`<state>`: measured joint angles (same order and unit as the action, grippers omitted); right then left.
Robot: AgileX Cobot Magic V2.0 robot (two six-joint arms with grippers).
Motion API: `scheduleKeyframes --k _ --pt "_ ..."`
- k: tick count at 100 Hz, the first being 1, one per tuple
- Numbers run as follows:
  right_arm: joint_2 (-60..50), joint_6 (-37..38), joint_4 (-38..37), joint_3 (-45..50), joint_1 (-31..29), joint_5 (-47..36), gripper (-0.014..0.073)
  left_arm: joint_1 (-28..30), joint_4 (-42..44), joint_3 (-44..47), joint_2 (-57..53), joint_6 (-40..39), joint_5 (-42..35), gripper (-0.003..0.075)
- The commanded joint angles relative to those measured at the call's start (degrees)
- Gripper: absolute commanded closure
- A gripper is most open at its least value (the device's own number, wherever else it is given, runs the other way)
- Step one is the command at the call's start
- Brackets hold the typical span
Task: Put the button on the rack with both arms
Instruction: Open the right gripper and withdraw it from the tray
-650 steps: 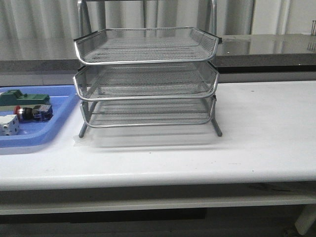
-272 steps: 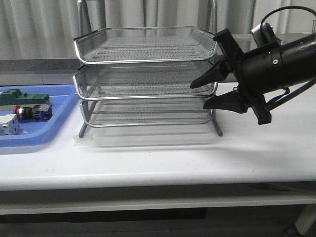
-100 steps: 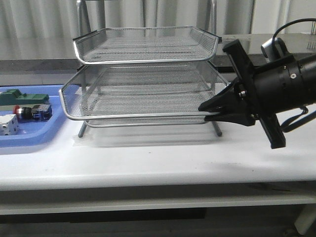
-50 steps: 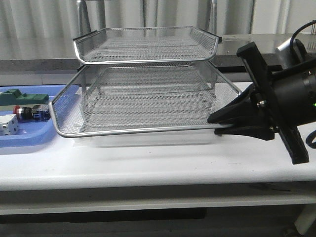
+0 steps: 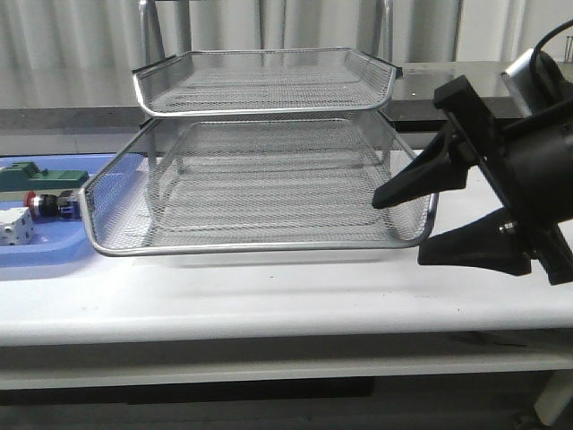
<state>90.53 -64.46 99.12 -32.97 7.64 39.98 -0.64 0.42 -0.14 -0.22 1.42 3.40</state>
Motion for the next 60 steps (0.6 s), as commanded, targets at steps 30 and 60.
scheduleKeyframes --k 30,60 --pt "-10.6 7.5 -10.1 -0.8 -0.1 -1.2 0.0097 0.1 -0.4 3.2 -1.8 -0.6 -4.3 0.0741" --pt "-23.0 25.1 -37.0 -1.0 -0.1 -6.3 0.0097 0.1 -0.4 3.2 -1.8 -0.6 -4.3 0.0741"
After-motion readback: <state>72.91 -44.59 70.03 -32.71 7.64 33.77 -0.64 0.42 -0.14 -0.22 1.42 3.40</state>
